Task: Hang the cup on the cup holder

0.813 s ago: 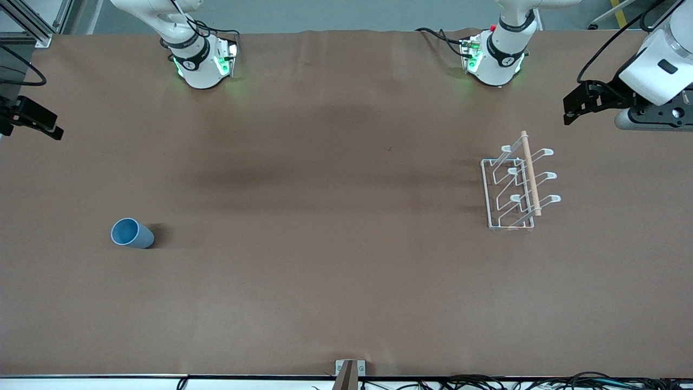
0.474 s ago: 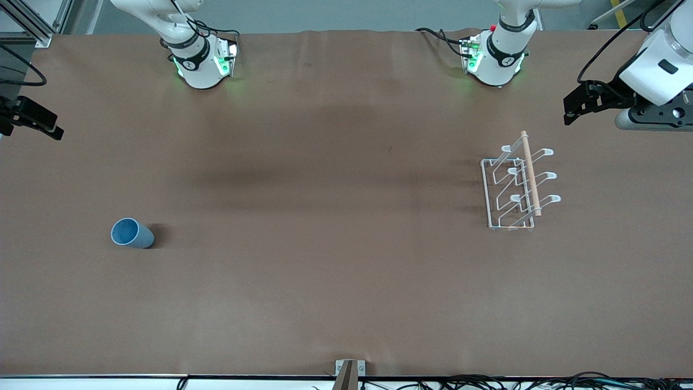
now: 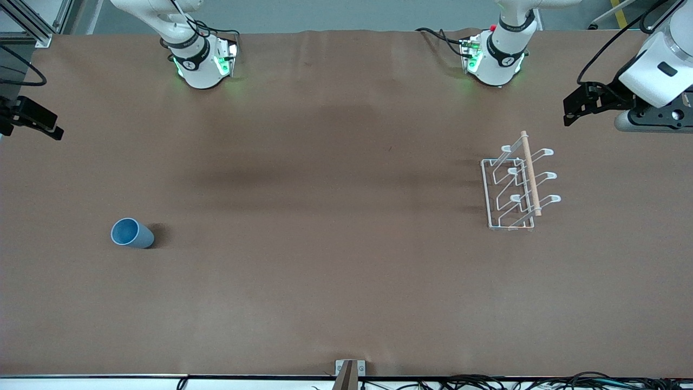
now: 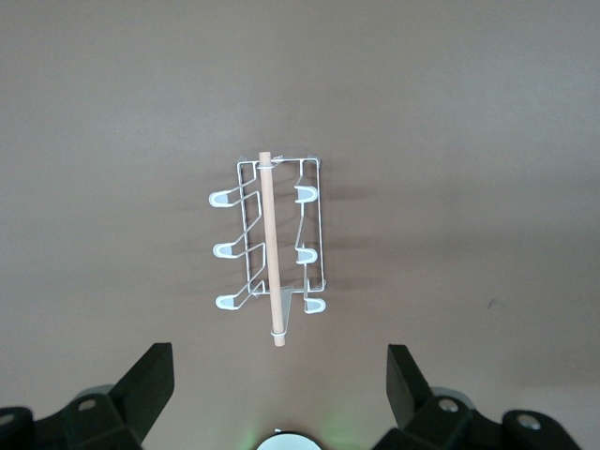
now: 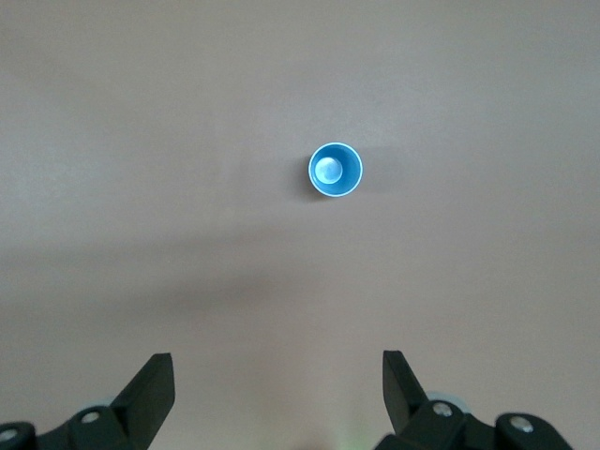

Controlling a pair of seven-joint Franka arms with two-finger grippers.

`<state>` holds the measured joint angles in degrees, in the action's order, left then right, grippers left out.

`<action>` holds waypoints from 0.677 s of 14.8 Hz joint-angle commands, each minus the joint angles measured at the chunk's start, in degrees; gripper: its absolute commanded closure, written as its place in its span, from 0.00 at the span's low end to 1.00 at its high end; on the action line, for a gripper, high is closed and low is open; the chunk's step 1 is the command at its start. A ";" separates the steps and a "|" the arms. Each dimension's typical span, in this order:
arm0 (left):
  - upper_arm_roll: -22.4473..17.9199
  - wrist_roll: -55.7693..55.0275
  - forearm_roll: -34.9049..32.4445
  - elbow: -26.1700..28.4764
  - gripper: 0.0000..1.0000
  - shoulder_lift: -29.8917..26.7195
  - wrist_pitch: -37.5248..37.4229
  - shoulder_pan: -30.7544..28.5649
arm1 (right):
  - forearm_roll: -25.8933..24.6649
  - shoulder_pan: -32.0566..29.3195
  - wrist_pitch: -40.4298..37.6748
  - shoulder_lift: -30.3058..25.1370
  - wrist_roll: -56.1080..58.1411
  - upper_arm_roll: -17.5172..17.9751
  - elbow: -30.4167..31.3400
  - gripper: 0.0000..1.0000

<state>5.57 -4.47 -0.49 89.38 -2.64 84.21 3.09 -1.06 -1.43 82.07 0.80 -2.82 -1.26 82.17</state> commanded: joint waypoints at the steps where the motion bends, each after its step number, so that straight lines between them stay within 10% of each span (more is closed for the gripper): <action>1: -0.38 0.34 0.58 -1.22 0.00 0.70 0.16 0.16 | -0.70 -1.56 1.50 0.78 0.62 0.56 0.62 0.02; 10: -0.30 0.34 0.40 -1.22 0.00 0.70 0.16 0.34 | -0.61 -6.21 22.65 10.62 3.15 0.56 11.31 0.02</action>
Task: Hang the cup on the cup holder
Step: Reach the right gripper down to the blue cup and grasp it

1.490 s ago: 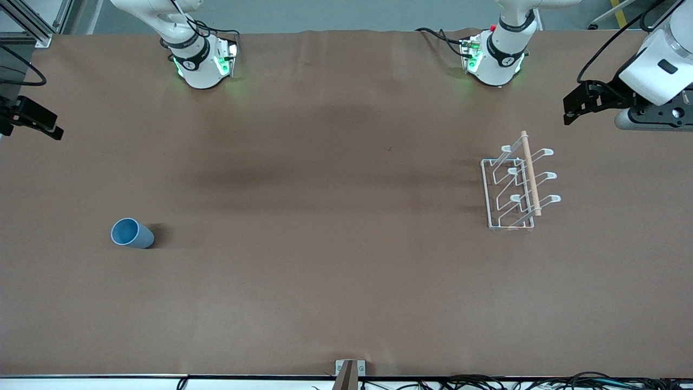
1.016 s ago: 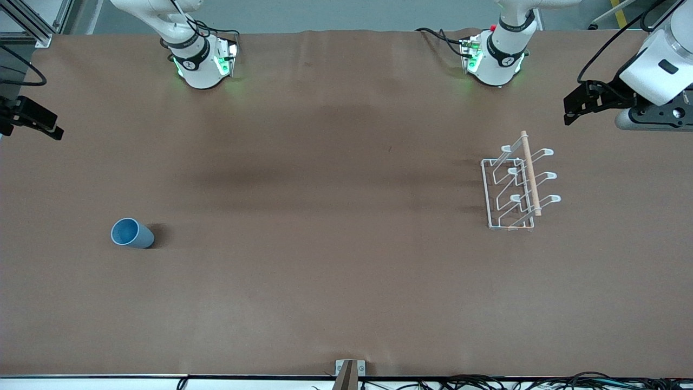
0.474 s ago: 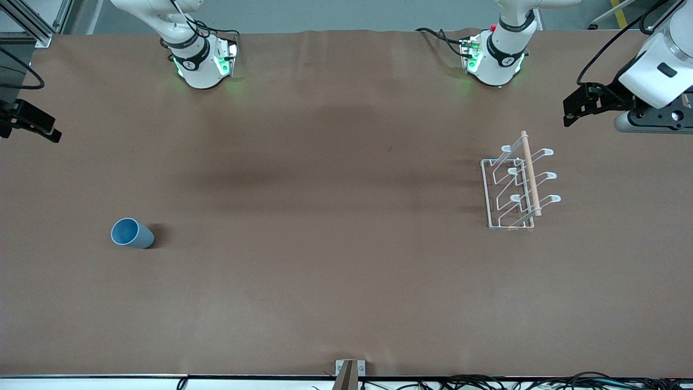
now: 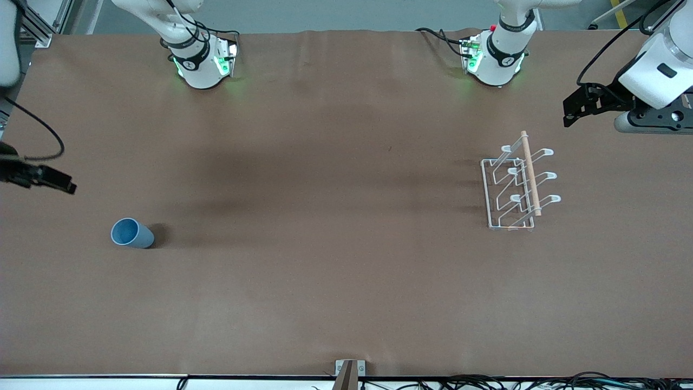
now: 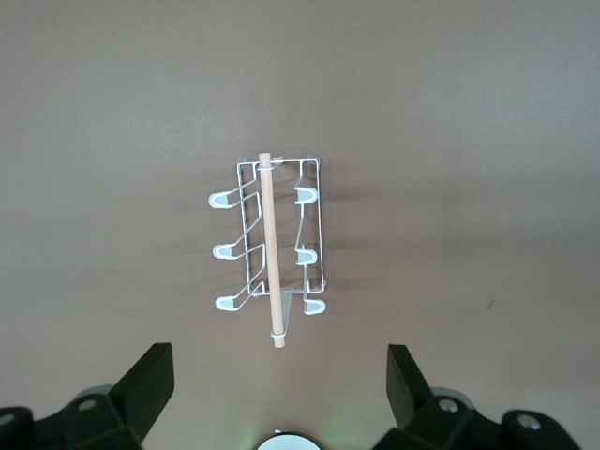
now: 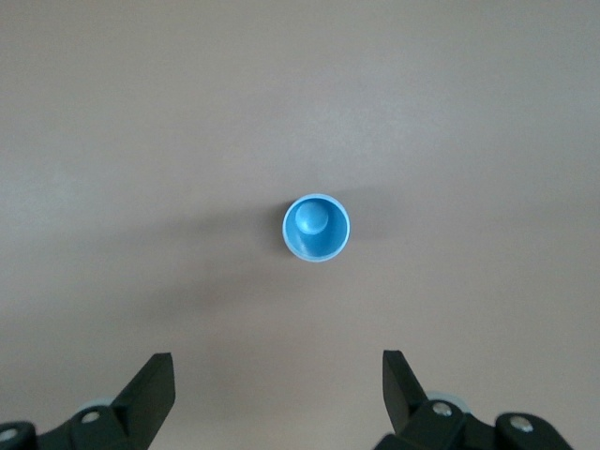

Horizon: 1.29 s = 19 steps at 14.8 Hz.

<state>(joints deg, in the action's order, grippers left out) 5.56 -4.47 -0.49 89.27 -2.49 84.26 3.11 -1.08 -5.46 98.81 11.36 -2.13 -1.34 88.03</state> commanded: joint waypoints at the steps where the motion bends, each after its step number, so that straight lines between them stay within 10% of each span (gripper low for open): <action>1: -0.29 0.34 0.40 -1.12 0.00 0.73 0.20 0.41 | -0.59 -2.97 9.18 1.03 3.43 0.64 7.83 0.02; 19: -0.29 0.34 0.49 -2.96 0.00 2.23 0.46 0.50 | 0.29 -7.46 26.43 18.35 6.70 0.90 11.89 0.06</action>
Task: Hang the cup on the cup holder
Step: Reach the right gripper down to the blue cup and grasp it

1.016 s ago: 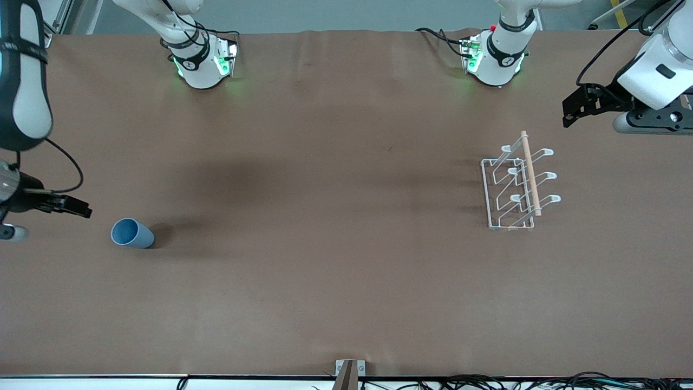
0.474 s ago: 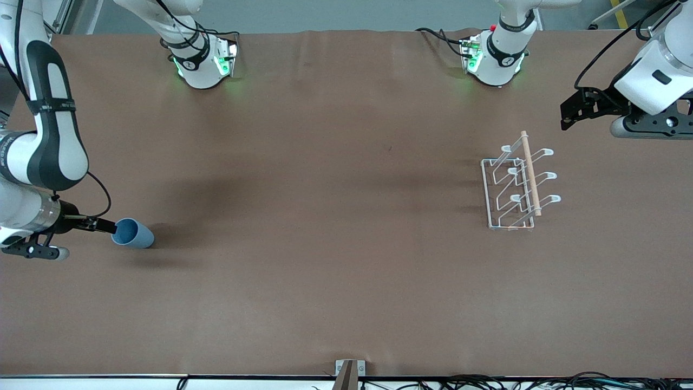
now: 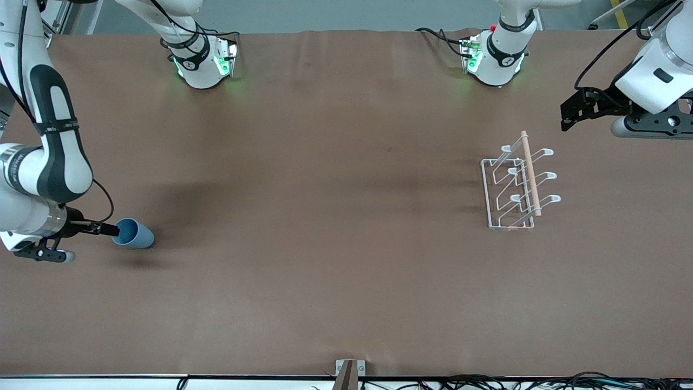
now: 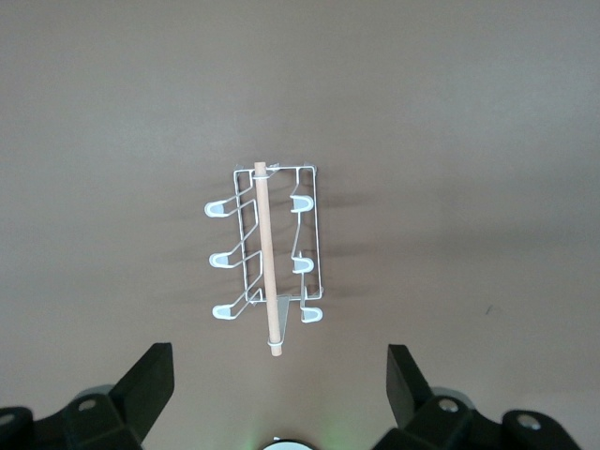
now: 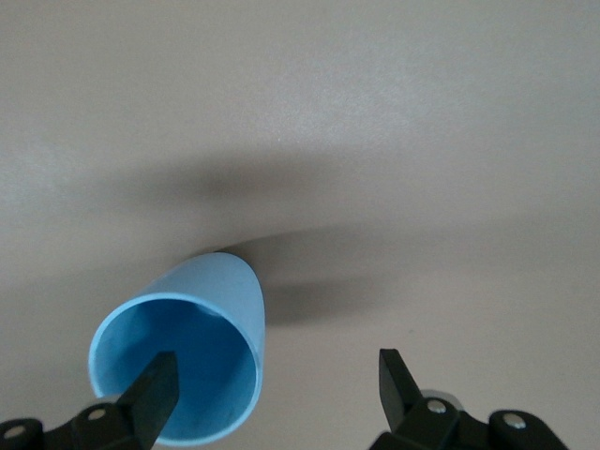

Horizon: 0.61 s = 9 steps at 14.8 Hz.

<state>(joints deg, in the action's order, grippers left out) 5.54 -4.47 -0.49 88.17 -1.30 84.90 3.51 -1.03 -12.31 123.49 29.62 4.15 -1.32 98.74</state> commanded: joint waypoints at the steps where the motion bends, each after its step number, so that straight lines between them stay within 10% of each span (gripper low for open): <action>1: -0.27 0.43 0.49 -1.87 0.00 1.04 -0.17 0.01 | 0.24 -0.52 2.62 0.26 0.42 0.88 1.89 0.07; 3: -0.27 0.43 0.49 -1.87 0.00 1.12 -0.17 0.01 | 0.24 -0.61 4.99 0.70 0.42 0.97 3.12 0.17; 7: -0.27 0.43 0.49 -1.95 0.00 1.39 -0.26 0.18 | 0.24 -0.43 5.09 0.88 0.33 1.06 3.65 0.85; 9: -0.18 0.43 0.49 -1.95 0.00 1.48 -0.17 0.18 | 0.24 -0.35 4.74 0.88 0.24 1.06 3.57 0.94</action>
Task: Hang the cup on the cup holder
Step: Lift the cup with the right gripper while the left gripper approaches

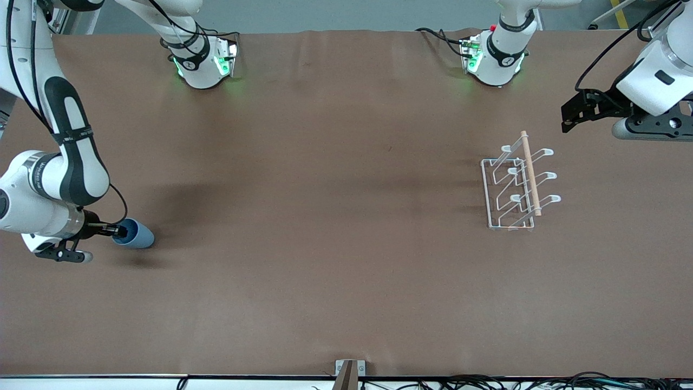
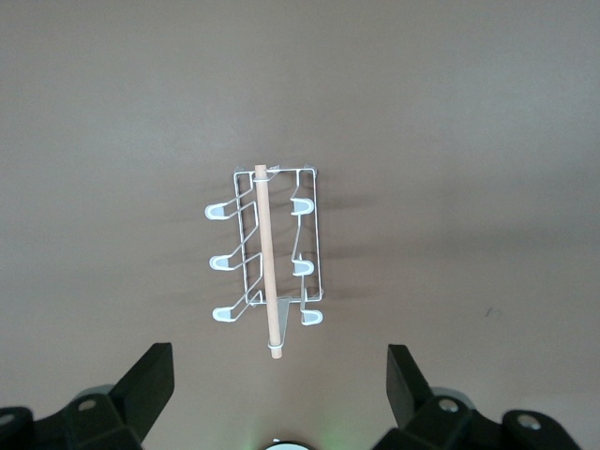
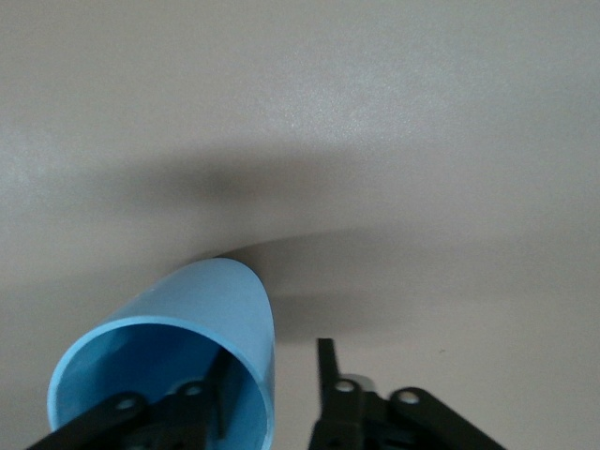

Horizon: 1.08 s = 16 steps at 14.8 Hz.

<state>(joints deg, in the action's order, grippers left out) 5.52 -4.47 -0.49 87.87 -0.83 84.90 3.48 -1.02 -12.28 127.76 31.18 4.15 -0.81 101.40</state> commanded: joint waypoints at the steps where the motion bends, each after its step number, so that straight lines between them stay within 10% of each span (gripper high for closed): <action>1: -0.16 0.43 0.49 -1.65 0.00 1.01 -0.18 0.21 | 0.23 -0.38 0.38 -0.68 0.07 0.63 0.90 0.97; 9: -0.16 0.43 0.49 -1.65 0.00 1.09 -0.18 0.13 | 0.40 1.65 -7.43 -10.25 -0.37 3.52 0.02 0.97; 16: -0.16 0.43 2.60 -1.65 0.00 1.18 -0.18 -0.14 | 25.17 9.35 -14.65 -19.92 -3.34 7.40 0.20 0.98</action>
<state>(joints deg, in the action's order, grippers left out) 5.52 -4.47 1.32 87.58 -0.42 84.90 3.45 19.84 -6.57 113.24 14.77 3.40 6.50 99.66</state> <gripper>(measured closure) 0.000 0.947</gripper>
